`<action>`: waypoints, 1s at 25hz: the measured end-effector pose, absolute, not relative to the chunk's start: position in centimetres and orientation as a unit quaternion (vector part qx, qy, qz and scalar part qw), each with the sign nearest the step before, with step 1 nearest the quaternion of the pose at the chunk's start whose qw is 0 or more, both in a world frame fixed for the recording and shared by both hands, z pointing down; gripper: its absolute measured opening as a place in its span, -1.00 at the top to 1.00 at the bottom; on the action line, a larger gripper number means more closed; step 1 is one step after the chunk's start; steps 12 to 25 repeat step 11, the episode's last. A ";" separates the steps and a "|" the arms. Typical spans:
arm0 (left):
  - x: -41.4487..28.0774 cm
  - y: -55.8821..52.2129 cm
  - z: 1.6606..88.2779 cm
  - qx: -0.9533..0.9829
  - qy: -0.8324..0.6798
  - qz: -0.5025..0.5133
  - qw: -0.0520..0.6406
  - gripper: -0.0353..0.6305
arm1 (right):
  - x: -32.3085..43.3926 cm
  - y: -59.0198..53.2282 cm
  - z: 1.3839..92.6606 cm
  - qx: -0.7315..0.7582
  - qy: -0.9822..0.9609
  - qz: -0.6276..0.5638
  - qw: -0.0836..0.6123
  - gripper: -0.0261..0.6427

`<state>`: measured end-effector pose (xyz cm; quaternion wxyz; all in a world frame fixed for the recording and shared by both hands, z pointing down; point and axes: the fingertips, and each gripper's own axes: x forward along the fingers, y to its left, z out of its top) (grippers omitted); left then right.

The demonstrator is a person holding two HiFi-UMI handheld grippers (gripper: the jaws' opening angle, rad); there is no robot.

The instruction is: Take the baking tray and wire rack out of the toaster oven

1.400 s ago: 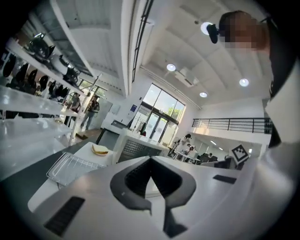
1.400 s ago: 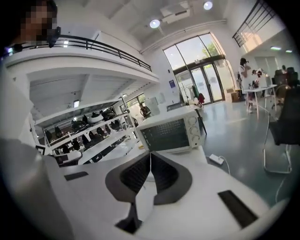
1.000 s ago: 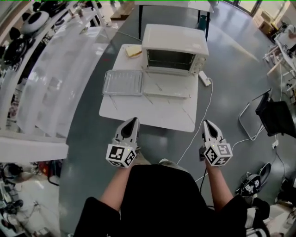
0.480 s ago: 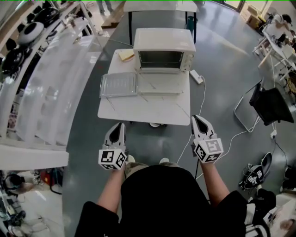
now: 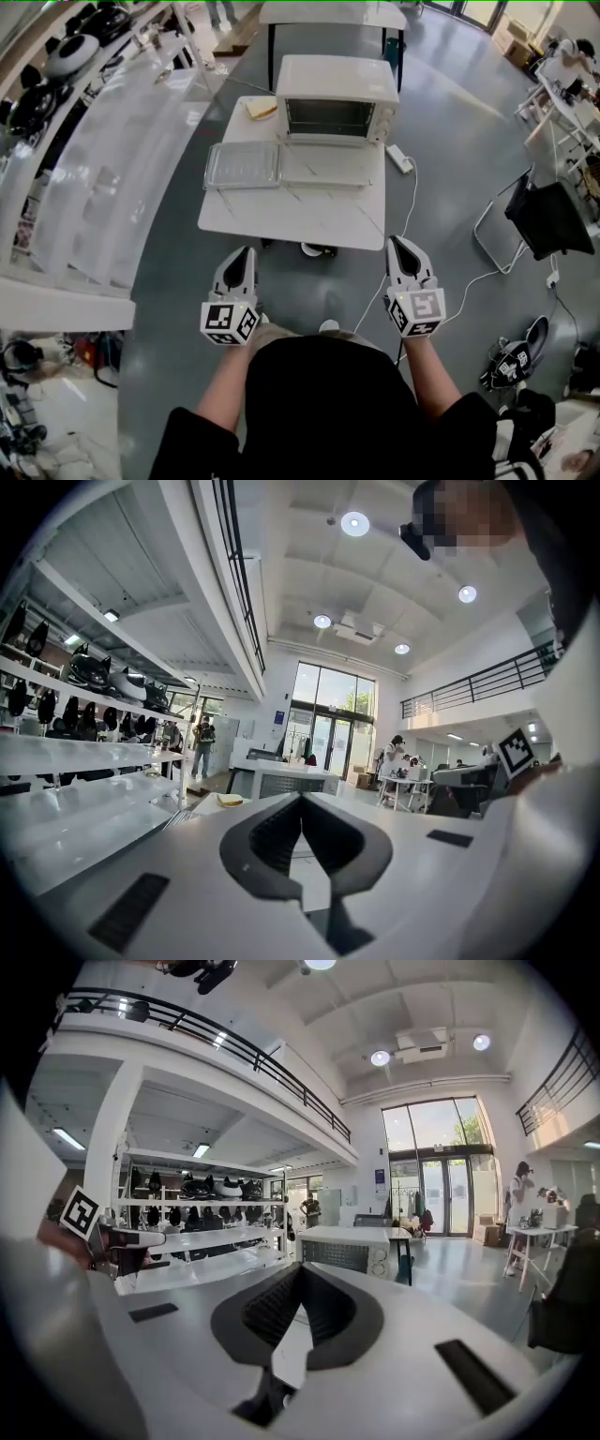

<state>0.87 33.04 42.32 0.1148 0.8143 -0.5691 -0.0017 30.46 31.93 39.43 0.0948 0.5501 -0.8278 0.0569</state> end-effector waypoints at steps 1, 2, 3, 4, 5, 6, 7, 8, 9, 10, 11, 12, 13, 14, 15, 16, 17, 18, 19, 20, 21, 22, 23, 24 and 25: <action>1.0 33.1 42.2 0.815 -0.569 -0.003 0.114 0.83 | 30.4 32.0 39.4 0.548 -0.829 0.053 0.097 0.85; 1.2 33.1 42.1 0.816 -0.567 -0.003 0.113 0.83 | 30.4 32.0 39.4 0.547 -0.830 0.051 0.098 0.85; 1.4 33.0 42.1 0.817 -0.565 -0.002 0.113 0.83 | 30.5 31.9 39.4 0.548 -0.829 0.052 0.097 0.85; 1.6 33.0 42.1 0.819 -0.563 -0.001 0.113 0.83 | 30.6 32.0 39.5 0.549 -0.828 0.055 0.095 0.85; 1.7 33.0 42.1 0.820 -0.561 0.001 0.114 0.83 | 30.6 32.2 39.5 0.551 -0.827 0.059 0.093 0.85; 1.8 33.0 42.0 0.821 -0.560 0.001 0.113 0.83 | 30.6 32.4 39.6 0.551 -0.827 0.063 0.091 0.85; 1.8 32.8 41.9 0.822 -0.559 0.000 0.113 0.83 | 30.7 32.6 39.6 0.552 -0.827 0.065 0.090 0.85; 1.9 32.6 41.8 0.822 -0.558 -0.004 0.113 0.83 | 30.7 32.7 39.7 0.552 -0.826 0.067 0.090 0.85; 2.0 32.3 41.7 0.821 -0.559 -0.008 0.114 0.83 | 30.8 32.8 39.8 0.552 -0.826 0.069 0.092 0.85; 2.1 31.9 41.6 0.820 -0.560 -0.014 0.116 0.83 | 30.8 32.8 40.0 0.552 -0.825 0.071 0.093 0.85; 2.1 31.6 41.5 0.818 -0.562 -0.020 0.118 0.83 | 30.9 32.8 40.1 0.552 -0.825 0.073 0.095 0.85; 2.1 31.6 41.5 0.818 -0.562 -0.020 0.118 0.83 | 30.9 32.8 40.1 0.552 -0.825 0.073 0.095 0.85; 2.1 31.6 41.5 0.818 -0.562 -0.020 0.118 0.83 | 30.9 32.8 40.1 0.552 -0.825 0.073 0.095 0.85; 2.1 31.6 41.5 0.818 -0.562 -0.020 0.118 0.83 | 30.9 32.8 40.1 0.552 -0.825 0.073 0.095 0.85; 2.1 31.6 41.5 0.818 -0.562 -0.020 0.118 0.83 | 30.9 32.8 40.1 0.552 -0.825 0.073 0.095 0.85; 2.1 31.6 41.5 0.818 -0.562 -0.020 0.118 0.83 | 30.9 32.8 40.1 0.552 -0.825 0.073 0.095 0.85; 2.1 31.6 41.5 0.818 -0.562 -0.020 0.118 0.83 | 30.9 32.8 40.1 0.552 -0.825 0.073 0.095 0.85; 2.1 31.6 41.5 0.818 -0.562 -0.020 0.118 0.83 | 30.9 32.8 40.1 0.552 -0.825 0.073 0.095 0.85; 2.1 31.6 41.5 0.818 -0.562 -0.020 0.118 0.83 | 30.9 32.8 40.1 0.552 -0.825 0.073 0.095 0.85; 2.1 31.6 41.5 0.818 -0.562 -0.020 0.118 0.83 | 30.9 32.8 40.1 0.552 -0.825 0.073 0.095 0.85; 2.1 31.6 41.5 0.818 -0.562 -0.020 0.118 0.83 | 30.9 32.8 40.1 0.552 -0.825 0.073 0.095 0.85; 2.1 31.6 41.5 0.818 -0.562 -0.020 0.118 0.83 | 30.9 32.8 40.1 0.552 -0.825 0.073 0.095 0.85; 2.1 31.6 41.5 0.818 -0.562 -0.020 0.118 0.83 | 30.9 32.8 40.1 0.552 -0.825 0.073 0.095 0.85; 2.1 31.6 41.5 0.818 -0.562 -0.020 0.118 0.83 | 30.9 32.8 40.1 0.552 -0.825 0.073 0.095 0.85; 2.1 31.6 41.5 0.818 -0.562 -0.020 0.118 0.83 | 30.9 32.8 40.1 0.552 -0.825 0.073 0.095 0.85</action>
